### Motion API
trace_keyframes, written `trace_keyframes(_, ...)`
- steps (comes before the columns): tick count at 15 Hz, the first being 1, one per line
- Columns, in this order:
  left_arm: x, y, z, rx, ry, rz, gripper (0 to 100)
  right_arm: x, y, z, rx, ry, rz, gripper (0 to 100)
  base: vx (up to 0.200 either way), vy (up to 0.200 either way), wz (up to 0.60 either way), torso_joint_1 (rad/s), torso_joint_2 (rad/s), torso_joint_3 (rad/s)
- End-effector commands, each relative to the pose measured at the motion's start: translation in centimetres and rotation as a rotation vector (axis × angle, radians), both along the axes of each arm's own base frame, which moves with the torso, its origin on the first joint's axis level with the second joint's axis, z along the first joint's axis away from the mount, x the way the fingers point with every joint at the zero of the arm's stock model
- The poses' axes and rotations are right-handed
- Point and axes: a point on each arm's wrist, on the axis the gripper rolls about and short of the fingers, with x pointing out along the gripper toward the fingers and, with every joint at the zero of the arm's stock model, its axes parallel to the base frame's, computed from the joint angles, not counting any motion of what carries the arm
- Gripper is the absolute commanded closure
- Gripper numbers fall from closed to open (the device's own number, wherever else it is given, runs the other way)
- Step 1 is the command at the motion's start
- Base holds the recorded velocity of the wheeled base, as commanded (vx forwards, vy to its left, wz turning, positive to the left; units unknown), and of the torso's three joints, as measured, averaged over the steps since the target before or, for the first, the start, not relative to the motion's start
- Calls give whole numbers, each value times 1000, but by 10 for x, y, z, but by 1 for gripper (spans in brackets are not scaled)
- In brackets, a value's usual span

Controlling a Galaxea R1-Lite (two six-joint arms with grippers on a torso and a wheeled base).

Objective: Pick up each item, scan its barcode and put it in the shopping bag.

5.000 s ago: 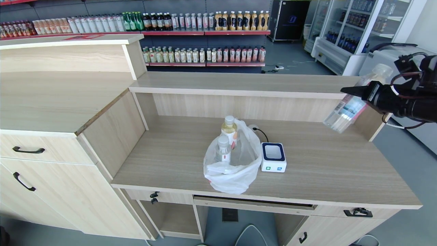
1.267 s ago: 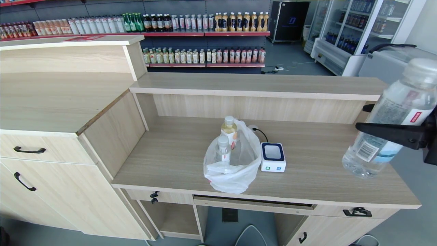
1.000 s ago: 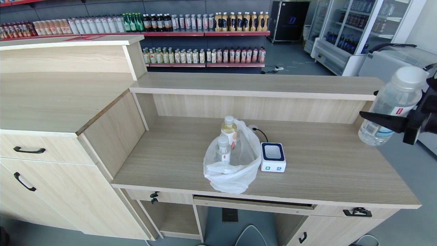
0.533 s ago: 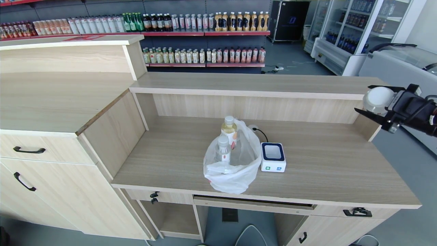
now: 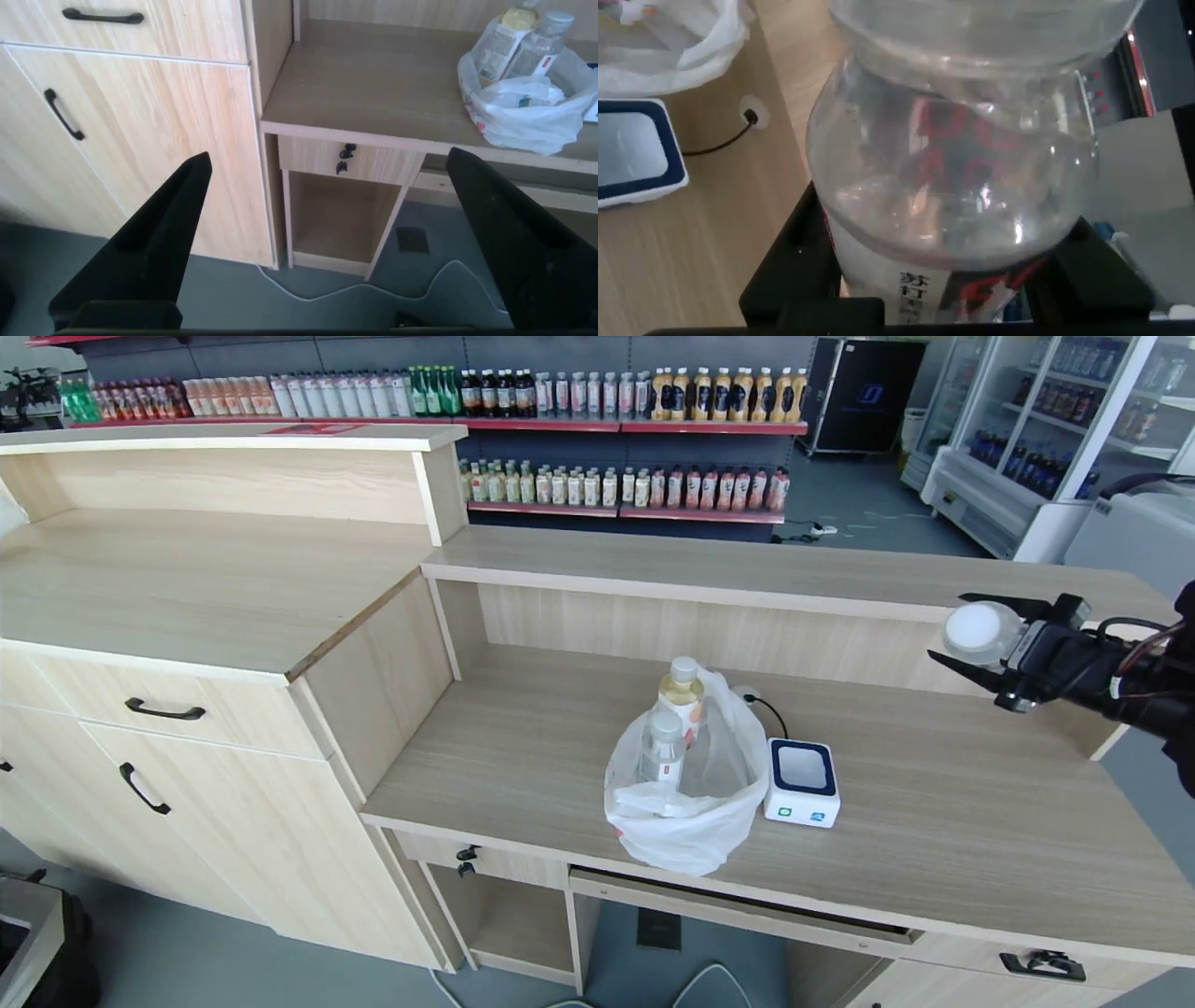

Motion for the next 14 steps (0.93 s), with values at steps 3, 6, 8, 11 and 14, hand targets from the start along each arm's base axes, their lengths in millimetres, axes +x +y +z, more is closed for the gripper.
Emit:
trace_keyframes(3,0,0,0,-1,1,0,0,21,-4,-43,25,107,147,100,0,0,0,0,0,0)
trace_keyframes(6,0,0,0,0,0,0,0,40,-6,-55,10,97,291,100,0,0,0,0,0,0)
trace_keyframes(8,0,0,0,0,0,0,0,46,-8,-66,13,116,303,100,0,0,0,0,0,0)
trace_keyframes(11,0,0,0,0,0,0,0,48,-14,-81,27,154,289,100,0,0,0,0,0,0)
trace_keyframes(14,0,0,0,0,0,0,0,50,-15,-90,35,175,290,100,0,0,0,0,0,0)
